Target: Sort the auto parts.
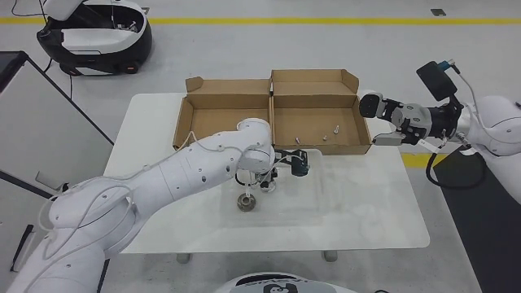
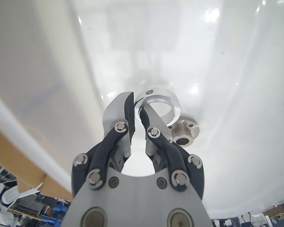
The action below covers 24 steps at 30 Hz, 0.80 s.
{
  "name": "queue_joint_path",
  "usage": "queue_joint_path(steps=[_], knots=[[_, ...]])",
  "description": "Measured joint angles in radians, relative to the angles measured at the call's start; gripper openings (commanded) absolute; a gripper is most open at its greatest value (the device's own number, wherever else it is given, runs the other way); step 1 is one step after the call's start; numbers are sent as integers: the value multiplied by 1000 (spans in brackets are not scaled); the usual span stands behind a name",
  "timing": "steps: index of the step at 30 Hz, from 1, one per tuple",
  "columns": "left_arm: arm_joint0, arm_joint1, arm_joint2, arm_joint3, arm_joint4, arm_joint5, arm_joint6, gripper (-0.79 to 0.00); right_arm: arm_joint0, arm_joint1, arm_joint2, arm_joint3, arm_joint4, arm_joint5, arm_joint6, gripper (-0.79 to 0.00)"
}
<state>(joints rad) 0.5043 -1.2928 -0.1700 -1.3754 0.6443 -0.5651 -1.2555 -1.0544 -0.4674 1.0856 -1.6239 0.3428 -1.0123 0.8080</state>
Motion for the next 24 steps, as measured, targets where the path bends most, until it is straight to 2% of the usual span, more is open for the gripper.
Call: queue_joint_path(steps=[7, 12, 17, 21, 24], knots=[[-100, 71, -8, -148, -141, 10, -10, -785, 0, 0, 0, 0, 0, 0, 0, 0], [-123, 137, -92, -246, -214, -17, 25, -785, 0, 0, 0, 0, 0, 0, 0, 0], [-51, 212, -230, -286, -258, -85, 166, -785, 0, 0, 0, 0, 0, 0, 0, 0], [62, 277, -364, -287, -278, -211, 350, -785, 0, 0, 0, 0, 0, 0, 0, 0], [151, 314, -449, -279, -267, -309, 472, -785, 0, 0, 0, 0, 0, 0, 0, 0]])
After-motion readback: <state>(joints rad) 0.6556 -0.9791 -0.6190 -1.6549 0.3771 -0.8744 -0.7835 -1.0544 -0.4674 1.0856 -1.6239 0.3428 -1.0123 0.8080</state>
